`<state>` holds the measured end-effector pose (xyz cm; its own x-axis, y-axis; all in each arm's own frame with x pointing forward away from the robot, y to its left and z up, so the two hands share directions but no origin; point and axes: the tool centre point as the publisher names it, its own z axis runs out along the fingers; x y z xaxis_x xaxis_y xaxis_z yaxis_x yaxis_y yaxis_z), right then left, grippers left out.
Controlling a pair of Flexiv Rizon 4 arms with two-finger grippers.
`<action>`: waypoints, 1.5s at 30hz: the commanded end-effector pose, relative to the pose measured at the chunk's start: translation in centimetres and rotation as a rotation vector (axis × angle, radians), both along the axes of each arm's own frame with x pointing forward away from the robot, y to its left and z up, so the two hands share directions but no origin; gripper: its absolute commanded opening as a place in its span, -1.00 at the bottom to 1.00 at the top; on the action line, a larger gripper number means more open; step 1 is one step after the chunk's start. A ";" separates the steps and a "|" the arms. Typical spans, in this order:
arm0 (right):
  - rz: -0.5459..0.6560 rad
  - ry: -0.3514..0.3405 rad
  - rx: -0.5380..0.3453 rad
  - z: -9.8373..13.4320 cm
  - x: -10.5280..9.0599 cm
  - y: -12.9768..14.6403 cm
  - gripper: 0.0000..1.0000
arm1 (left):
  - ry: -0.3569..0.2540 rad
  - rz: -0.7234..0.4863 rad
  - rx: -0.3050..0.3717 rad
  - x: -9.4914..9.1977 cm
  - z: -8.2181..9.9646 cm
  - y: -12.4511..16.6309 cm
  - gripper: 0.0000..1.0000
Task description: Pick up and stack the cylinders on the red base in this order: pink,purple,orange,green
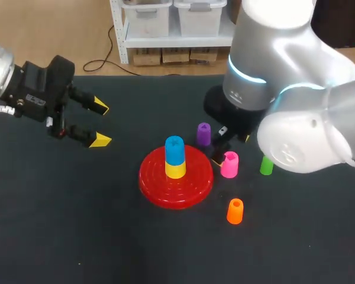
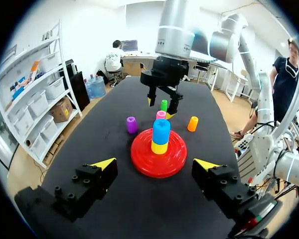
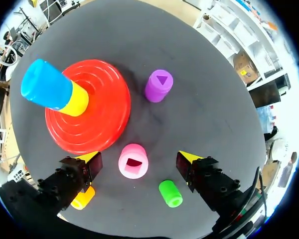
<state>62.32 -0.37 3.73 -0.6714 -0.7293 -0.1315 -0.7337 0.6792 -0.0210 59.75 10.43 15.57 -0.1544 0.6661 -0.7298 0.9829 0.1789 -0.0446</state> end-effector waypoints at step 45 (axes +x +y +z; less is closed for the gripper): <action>-0.017 0.067 -0.031 -0.4 -1.3 -0.7 0.39 | -0.003 0.000 -0.004 0.0 -0.1 0.1 1.00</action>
<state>61.35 -0.83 3.32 -0.6905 -0.7212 -0.0559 -0.7225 0.6914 0.0052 59.75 10.43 15.57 -0.1544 0.6660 -0.7298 0.9829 0.1789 -0.0446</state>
